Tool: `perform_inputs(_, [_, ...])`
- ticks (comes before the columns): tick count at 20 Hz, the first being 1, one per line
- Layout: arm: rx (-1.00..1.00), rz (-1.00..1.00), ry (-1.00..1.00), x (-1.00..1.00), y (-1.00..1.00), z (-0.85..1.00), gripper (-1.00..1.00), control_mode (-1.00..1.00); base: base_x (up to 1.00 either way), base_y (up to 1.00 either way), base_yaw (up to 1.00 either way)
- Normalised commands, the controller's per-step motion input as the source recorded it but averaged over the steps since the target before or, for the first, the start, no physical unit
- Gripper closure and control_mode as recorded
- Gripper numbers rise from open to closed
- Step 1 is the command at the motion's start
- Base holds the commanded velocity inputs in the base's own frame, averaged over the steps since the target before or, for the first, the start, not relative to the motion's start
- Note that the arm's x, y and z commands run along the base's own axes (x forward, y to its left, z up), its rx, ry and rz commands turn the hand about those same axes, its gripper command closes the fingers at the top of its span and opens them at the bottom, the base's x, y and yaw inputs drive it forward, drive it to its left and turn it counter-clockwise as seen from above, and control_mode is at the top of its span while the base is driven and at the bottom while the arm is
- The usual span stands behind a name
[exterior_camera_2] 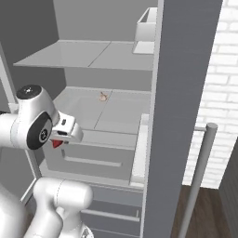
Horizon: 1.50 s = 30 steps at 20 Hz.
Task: Take the strawberry from the fridge and place it on top of the pancake, located on the dining counter.
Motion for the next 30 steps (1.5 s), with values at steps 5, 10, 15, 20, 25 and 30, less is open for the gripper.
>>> perform_inputs(5, [0.00,0.00,0.00,0.00,0.00,0.00,1.00,-1.00,0.00,0.00,0.00])
perform_inputs(10, [0.00,0.00,0.00,0.00,0.00,0.00,1.00,-1.00,0.00,0.00,0.00])
perform_inputs(15, [0.00,0.00,0.00,0.00,0.00,0.00,1.00,1.00,-0.16,-0.04,-0.01])
perform_inputs(20, [0.00,0.00,0.00,0.00,0.00,0.00,1.00,1.00,-0.80,0.00,-0.38])
perform_inputs(25, [0.00,0.00,0.00,0.00,0.00,0.00,1.00,1.00,-0.59,0.24,-0.58])
perform_inputs(30, [0.00,0.00,0.00,0.00,0.00,0.00,1.00,1.00,-0.50,0.04,-0.85])
